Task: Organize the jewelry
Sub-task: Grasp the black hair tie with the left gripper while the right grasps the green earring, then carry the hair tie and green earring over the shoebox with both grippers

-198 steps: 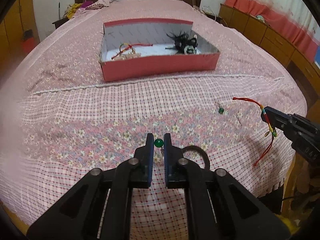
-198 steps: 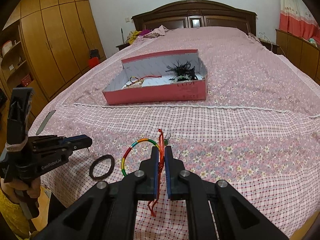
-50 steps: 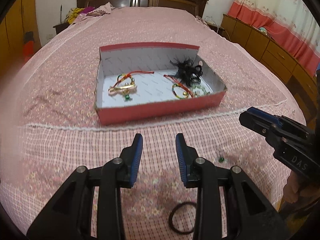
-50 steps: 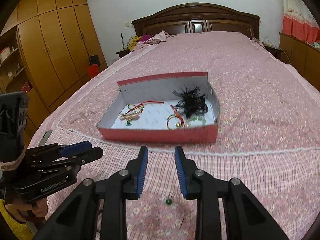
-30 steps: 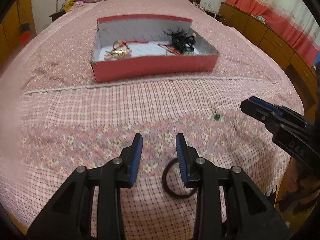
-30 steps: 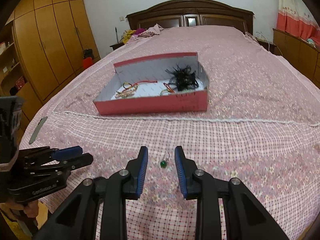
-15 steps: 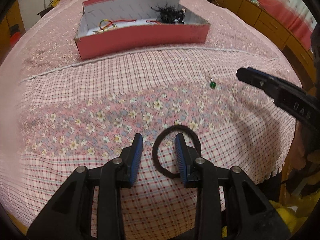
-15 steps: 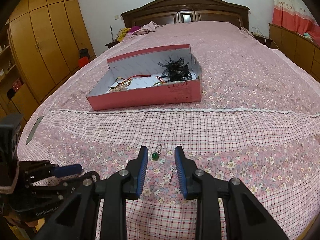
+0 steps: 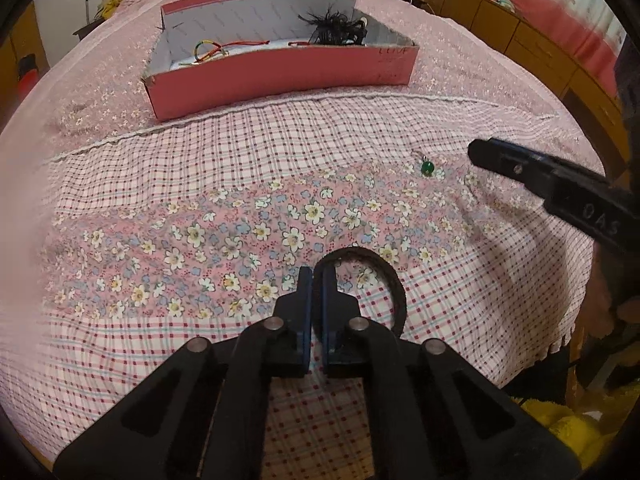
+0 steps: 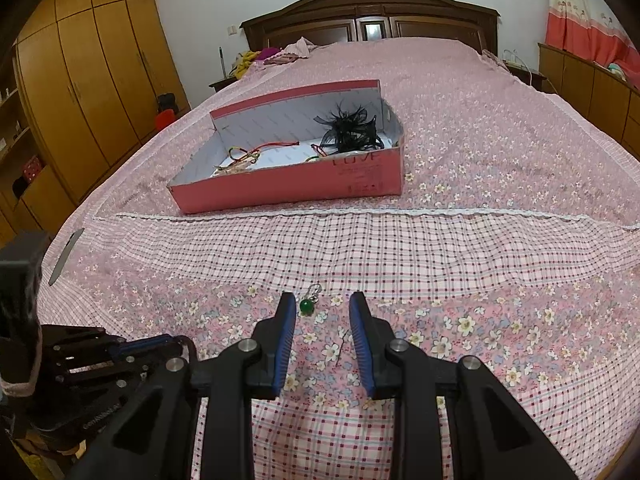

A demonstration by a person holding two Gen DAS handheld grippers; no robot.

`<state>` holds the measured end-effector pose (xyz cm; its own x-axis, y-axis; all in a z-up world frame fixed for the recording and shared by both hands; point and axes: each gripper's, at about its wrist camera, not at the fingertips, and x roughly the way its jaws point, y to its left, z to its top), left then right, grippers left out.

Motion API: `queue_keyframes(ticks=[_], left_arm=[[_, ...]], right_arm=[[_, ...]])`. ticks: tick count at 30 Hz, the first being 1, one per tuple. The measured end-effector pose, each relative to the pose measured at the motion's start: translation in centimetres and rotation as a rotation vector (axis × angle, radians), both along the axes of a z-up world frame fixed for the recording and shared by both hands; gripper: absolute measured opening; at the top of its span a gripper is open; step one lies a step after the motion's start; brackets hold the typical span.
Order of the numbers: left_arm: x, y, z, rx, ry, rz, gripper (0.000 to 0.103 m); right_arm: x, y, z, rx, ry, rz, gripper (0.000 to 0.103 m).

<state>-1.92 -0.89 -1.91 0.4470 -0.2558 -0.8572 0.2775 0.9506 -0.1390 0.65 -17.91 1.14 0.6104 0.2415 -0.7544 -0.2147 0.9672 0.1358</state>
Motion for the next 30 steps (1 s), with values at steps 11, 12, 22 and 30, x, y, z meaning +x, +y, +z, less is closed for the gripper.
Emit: queue_keyframes(ticks=[11,12,22,30], left_arm=[[0.4,2.1,2.1,-0.017,-0.052,0.076,0.000],[0.4,2.4,2.1,-0.018,-0.054,0.083,0.000],[1.0,3.2,2.5,-0.014,-0.066,0.106,0.000],[1.7,3.2,2.8,-0.018,-0.072,0.111,0.000]], right_arm=[[1.1,1.0,-1.9,-0.001,0.030,0.011,0.030],[1.2,1.1,-2.1,0.000,0.035,0.013,0.030],[2.3,2.5,-3.7,-0.027,0.066,0.033,0.030],[2.7,2.6,-4.2,-0.057,0.056,0.028,0.012]])
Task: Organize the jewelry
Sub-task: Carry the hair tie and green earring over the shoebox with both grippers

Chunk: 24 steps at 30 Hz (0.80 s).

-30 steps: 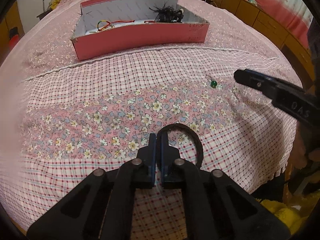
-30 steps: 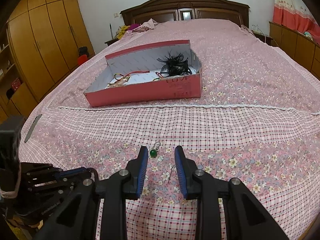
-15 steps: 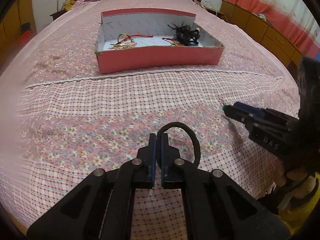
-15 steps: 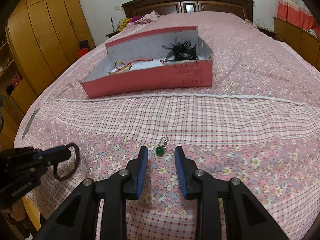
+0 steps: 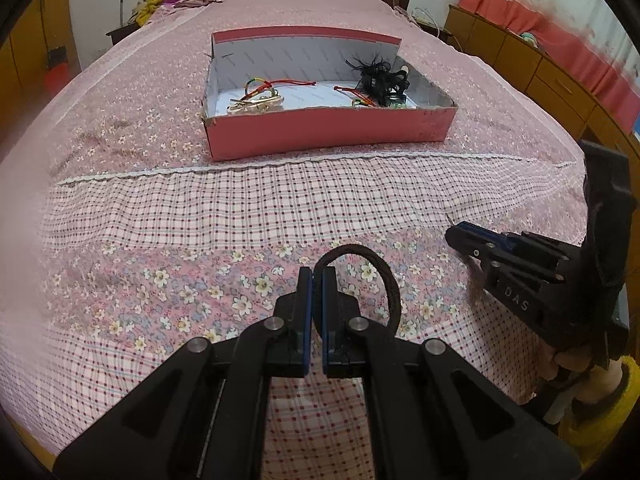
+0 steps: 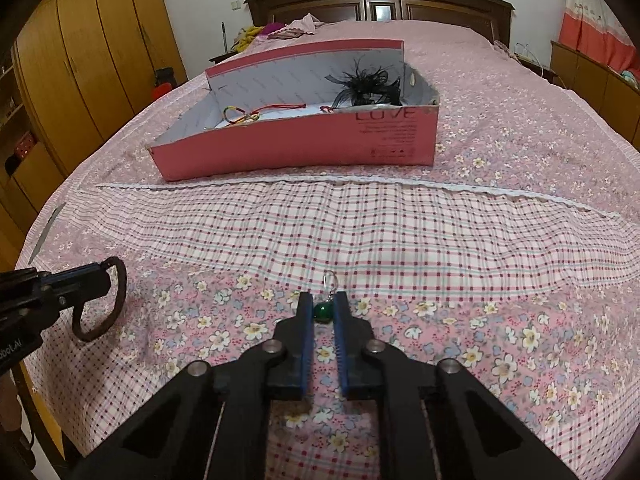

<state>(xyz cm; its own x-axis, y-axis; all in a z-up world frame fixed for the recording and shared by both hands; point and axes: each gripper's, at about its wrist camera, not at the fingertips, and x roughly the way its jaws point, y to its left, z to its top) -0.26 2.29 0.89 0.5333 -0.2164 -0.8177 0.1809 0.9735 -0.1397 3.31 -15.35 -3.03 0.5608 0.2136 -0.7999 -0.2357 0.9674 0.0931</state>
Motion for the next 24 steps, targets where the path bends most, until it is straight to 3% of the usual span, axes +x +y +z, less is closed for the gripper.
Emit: queue_keyframes(ticks=[24], left_arm=[[3.3,0.6,2.4,-0.007,-0.061,0.026,0.000]], right_arm=[[-0.7,-0.3,5.2,0.087,-0.097,0.027,0.011]])
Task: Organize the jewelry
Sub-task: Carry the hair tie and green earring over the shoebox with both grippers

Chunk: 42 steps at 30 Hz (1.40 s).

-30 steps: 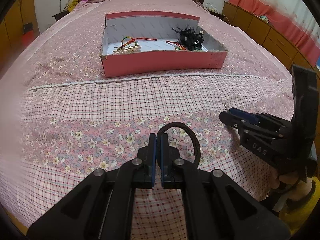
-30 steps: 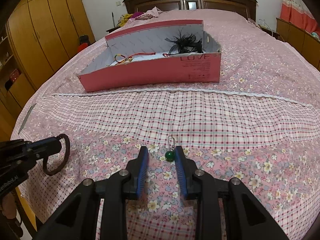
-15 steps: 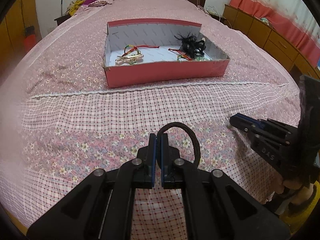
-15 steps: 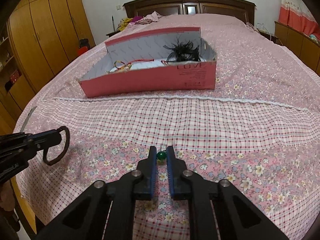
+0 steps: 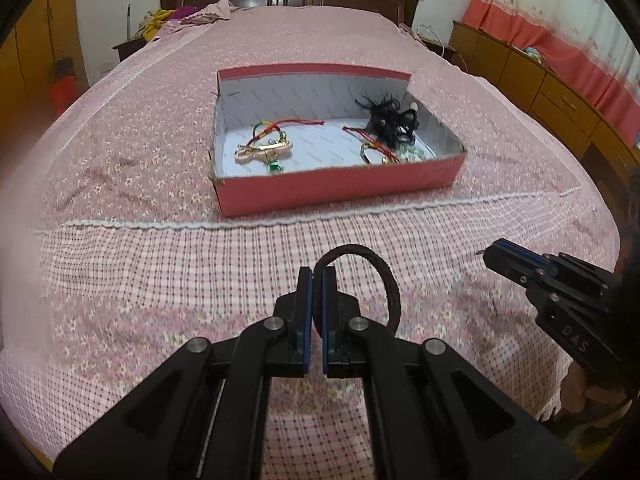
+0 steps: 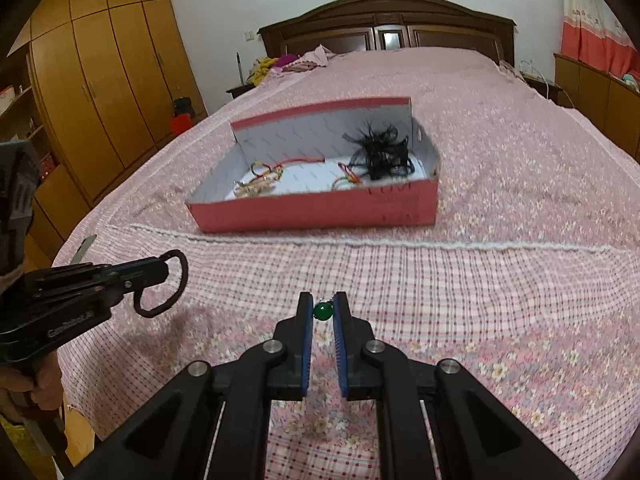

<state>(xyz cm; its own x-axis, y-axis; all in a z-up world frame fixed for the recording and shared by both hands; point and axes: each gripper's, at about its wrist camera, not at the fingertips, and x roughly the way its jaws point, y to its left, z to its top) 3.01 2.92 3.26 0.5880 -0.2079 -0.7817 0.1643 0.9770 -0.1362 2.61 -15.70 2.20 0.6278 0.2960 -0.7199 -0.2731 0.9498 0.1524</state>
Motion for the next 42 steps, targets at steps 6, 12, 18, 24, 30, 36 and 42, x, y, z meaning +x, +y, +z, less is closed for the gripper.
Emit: queue_keyframes(ticks=[6,12,18,24,30,36,42], left_arm=[[1.4,0.4,0.7,-0.003,-0.009,0.016,0.000],[2.7,0.4,1.3,0.014,-0.029,0.016,0.000],[4.0,0.5,1.8,0.026,-0.046,0.016,0.000],[5.8,1.1,2.7,0.024,-0.069,0.034,0.000],[8.3,1.6,2.8,0.024,-0.072,0.053,0.000],[10.7,1.9,1.4,0.018,-0.036,0.080,0.000],[12.5,1.8,-0.5,0.018,0.003,0.090,0.000]], right_arm=[[0.6,0.3,1.3,-0.004,-0.033,0.013,0.011],[1.8,0.4,2.3,-0.007,-0.059,0.020,0.011],[3.0,0.4,3.3,-0.011,-0.083,0.026,0.012],[4.7,0.0,4.4,-0.022,-0.115,0.022,0.012],[7.3,-0.3,4.9,-0.053,-0.131,0.001,0.012],[10.3,-0.8,4.3,-0.056,-0.110,-0.019,0.012],[12.4,-0.4,3.0,-0.072,-0.080,-0.024,0.012]])
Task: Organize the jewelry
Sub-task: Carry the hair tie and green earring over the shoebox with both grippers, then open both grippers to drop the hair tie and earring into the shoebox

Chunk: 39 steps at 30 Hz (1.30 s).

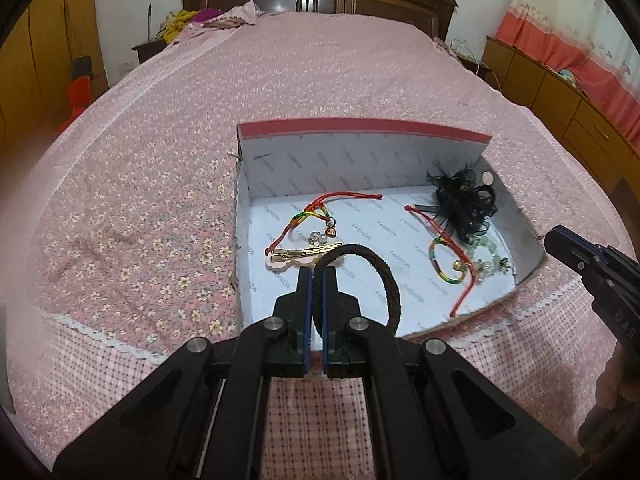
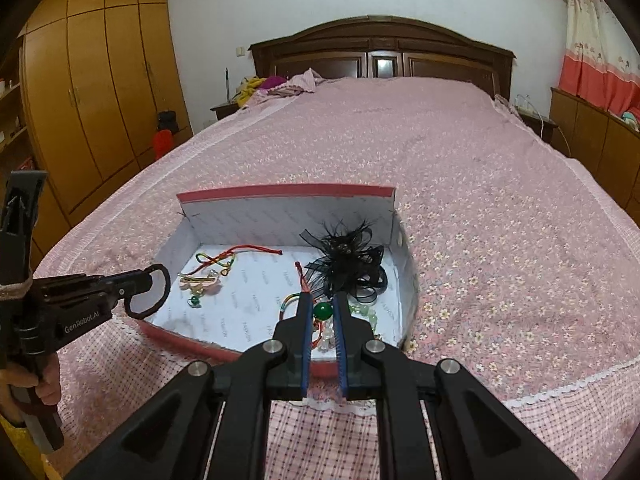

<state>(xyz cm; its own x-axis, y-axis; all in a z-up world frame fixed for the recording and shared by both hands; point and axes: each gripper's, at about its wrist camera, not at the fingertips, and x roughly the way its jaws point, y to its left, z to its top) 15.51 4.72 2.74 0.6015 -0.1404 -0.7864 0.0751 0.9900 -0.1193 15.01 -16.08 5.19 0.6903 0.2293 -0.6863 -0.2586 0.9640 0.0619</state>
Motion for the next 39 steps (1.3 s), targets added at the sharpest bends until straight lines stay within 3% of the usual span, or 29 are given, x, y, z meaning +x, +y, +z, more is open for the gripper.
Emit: queue_keyframes(ticks=[16,36,39], left_arm=[[2.1,-0.2,-3.7,0.026,0.081,0.020,0.000],[2.7,-0.9,-4.4,0.075,0.076,0.035,0.000],[2.6,-1.2,-4.3,0.071,0.075,0.021,0.010]], right_arm=[[3.2,0.2,-3.6,-0.069,0.071,-0.034,0.012],[4.8,0.3,-5.7,-0.110,0.112,-0.050,0.012],[4.9,0.3,-5.7,-0.106,0.118,-0.045,0.015]])
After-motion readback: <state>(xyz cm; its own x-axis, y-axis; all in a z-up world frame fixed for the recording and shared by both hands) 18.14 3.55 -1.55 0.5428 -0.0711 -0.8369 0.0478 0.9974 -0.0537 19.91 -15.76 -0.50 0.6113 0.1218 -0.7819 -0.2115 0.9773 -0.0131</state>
